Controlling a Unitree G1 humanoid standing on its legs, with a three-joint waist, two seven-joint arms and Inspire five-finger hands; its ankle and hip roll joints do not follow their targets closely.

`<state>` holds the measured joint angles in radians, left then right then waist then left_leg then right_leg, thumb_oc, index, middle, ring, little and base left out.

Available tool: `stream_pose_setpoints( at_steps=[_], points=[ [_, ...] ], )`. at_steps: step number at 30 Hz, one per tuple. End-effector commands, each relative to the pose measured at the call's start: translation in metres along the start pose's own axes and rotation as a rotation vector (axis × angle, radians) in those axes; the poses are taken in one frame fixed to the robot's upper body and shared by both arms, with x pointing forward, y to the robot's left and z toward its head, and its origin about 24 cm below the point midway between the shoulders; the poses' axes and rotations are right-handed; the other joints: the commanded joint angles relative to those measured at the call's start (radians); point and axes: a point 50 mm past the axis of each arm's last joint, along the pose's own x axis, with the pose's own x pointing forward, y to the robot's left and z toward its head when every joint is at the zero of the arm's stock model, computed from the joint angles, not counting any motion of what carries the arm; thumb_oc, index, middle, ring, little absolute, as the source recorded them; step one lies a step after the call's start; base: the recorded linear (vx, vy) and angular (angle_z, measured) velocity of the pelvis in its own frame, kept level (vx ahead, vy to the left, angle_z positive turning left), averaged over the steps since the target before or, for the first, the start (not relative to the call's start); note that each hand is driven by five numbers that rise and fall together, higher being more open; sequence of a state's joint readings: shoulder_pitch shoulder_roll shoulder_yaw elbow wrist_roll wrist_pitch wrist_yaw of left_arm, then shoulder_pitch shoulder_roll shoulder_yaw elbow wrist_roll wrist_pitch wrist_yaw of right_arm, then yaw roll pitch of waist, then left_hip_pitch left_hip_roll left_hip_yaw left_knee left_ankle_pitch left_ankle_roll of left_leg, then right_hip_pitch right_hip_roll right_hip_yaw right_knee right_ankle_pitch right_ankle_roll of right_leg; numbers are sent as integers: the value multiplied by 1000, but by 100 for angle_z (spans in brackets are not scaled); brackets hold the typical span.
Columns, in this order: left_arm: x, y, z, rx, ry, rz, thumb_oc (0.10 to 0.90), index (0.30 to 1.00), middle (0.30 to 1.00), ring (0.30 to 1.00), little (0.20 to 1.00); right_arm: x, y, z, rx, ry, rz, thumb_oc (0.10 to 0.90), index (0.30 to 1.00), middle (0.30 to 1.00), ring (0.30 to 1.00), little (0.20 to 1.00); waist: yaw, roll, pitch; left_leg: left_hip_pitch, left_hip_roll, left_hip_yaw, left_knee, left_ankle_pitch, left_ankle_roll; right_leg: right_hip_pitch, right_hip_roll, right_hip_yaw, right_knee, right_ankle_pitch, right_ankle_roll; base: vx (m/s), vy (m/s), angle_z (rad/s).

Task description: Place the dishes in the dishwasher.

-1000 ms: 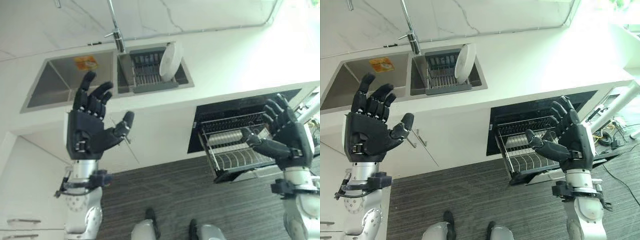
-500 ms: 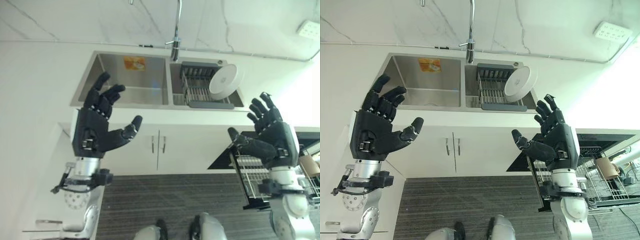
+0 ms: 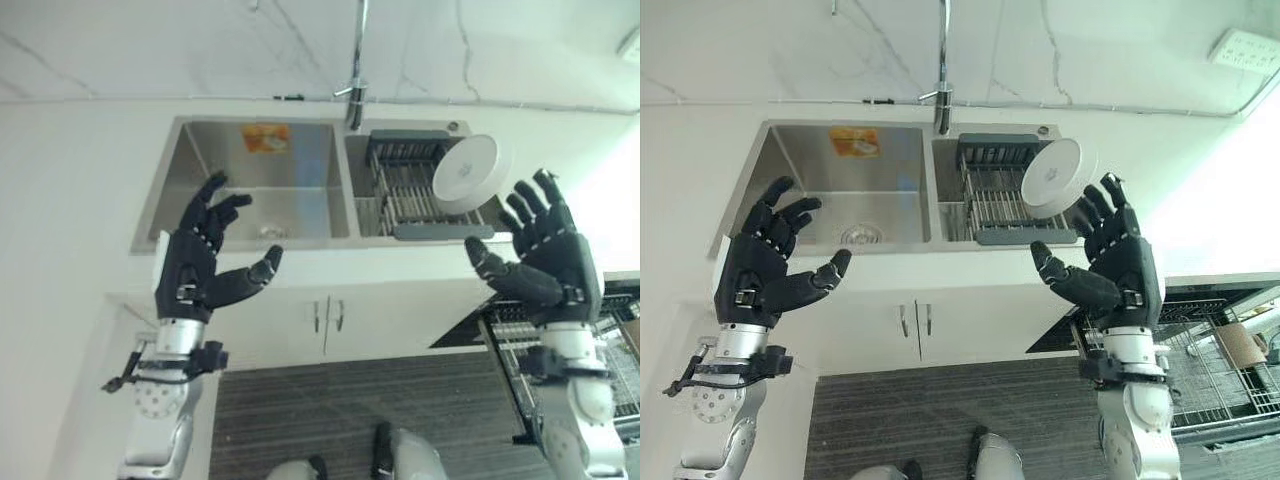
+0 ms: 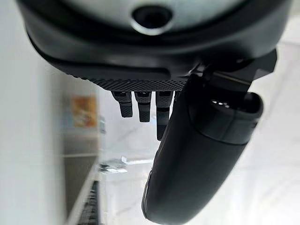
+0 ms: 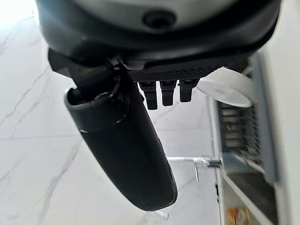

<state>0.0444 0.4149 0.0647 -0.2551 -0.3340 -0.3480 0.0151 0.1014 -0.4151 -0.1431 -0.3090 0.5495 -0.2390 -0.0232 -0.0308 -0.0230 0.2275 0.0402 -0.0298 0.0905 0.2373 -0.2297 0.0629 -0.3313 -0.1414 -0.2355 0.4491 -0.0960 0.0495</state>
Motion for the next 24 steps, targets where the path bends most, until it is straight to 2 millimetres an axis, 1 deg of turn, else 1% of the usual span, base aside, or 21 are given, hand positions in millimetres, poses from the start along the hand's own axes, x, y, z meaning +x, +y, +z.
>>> stream_pose_setpoints(
  at_steps=[1,2,3,4,5,6,7,8,9,10,11,12,13,14,16,18,20,24],
  points=[
    [13,-9,47,18,-269,-85,800,900,900,900,900,13,0,40,-25,-246,18,800,900,900,900,900,-22,-23,-130,-18,101,54,63,-62,-87,88,-23,10,-149,25,61,131,-241,8],
    [14,-11,47,14,-273,-87,800,900,900,900,900,13,-1,41,-14,-248,17,800,900,900,900,900,-25,-25,-132,-10,104,60,63,-52,-93,92,-18,13,-149,19,54,196,-343,-1],
    [15,-12,46,1,-278,-98,800,900,900,900,900,13,-5,43,-17,-261,8,800,900,900,900,900,-30,-29,-136,9,112,80,63,36,-116,106,-8,21,-149,0,32,211,-359,-5],
    [15,-13,46,-4,-285,-105,800,900,900,900,900,13,-6,46,-20,-273,5,800,900,900,900,900,-27,-43,-132,9,108,93,87,109,-131,123,-13,25,-149,-11,18,186,-336,-8],
    [15,-13,47,-4,-288,-109,800,900,900,900,900,13,-7,47,-19,-280,4,800,900,900,900,900,-25,-48,-126,-5,104,93,120,120,-134,129,-15,26,-149,-14,13,117,-216,-4],
    [14,-14,47,-2,-292,-111,800,900,900,900,900,13,-7,48,-22,-287,4,800,900,900,900,900,-23,-52,-120,-35,96,95,177,118,-132,136,-16,24,-149,-18,6,89,-125,-8],
    [13,-15,46,-1,-294,-112,800,900,900,900,900,12,-7,48,-29,-291,-3,800,900,900,900,900,-24,-52,-116,-60,90,100,198,114,-127,141,-13,25,-149,-20,3,131,-78,-8],
    [12,-15,46,-3,-297,-112,800,900,900,900,900,12,-8,50,-34,-298,-22,800,900,900,900,900,-23,-50,-113,-74,68,104,173,83,-109,142,-11,31,-149,-20,6,142,-4,-6],
    [11,-15,46,-1,-299,-108,800,900,900,900,900,12,-8,51,-30,-306,-32,800,900,900,900,900,-22,-48,-113,-67,47,107,135,57,-94,139,-9,38,-149,-19,12,155,49,-18],
    [9,-14,45,2,-298,-102,800,900,900,900,900,13,-8,51,-25,-309,-35,800,900,900,900,900,-21,-39,-114,-58,24,105,73,38,-81,135,0,51,-149,-18,21,137,85,-33],
    [7,-12,45,1,-296,-99,800,900,900,900,900,13,-8,50,-17,-307,-39,800,900,900,900,900,-18,-18,-111,-79,19,89,63,13,-72,135,27,64,-149,-19,30,163,90,-53],
    [5,-12,46,2,-297,-105,800,900,900,900,900,13,-5,47,-9,-297,-38,800,900,900,900,900,-15,10,-112,-116,15,54,63,-6,-66,128,62,76,-149,-19,40,174,69,-58],
    [5,-11,46,3,-297,-109,800,900,900,900,900,14,-4,46,-2,-286,-34,800,900,900,900,900,-17,12,-112,-112,12,40,63,-12,-59,124,66,78,-149,-14,44,158,59,-65],
    [6,-13,45,4,-300,-120,800,900,900,900,900,15,-3,44,2,-277,-36,800,900,900,900,900,-18,14,-114,-115,18,27,63,-20,-57,127,76,81,-149,-18,42,139,88,-59],
    [9,-19,42,0,-282,-136,800,900,900,900,900,15,-5,38,53,-241,-46,800,900,900,900,900,-21,19,-143,-131,35,27,63,-28,-59,144,82,63,-149,-35,41,132,133,-20],
    [13,-24,41,5,-289,-150,800,900,900,900,900,18,-2,34,73,-220,-32,800,900,900,900,900,-23,18,-157,-137,37,29,63,-30,-57,154,83,59,-149,-44,37,123,140,0],
    [18,-27,39,-7,-287,-157,800,900,900,900,900,27,0,29,111,-191,-35,800,900,900,900,900,-10,16,-167,-140,39,30,63,-31,-55,169,80,49,-149,-57,35,89,100,-6],
    [20,-26,38,-6,-286,-159,800,900,900,900,900,33,1,25,120,-171,-28,800,900,900,900,900,6,15,-170,-135,37,29,63,-32,-49,184,75,41,-149,-65,34,43,33,4]
  ],
)
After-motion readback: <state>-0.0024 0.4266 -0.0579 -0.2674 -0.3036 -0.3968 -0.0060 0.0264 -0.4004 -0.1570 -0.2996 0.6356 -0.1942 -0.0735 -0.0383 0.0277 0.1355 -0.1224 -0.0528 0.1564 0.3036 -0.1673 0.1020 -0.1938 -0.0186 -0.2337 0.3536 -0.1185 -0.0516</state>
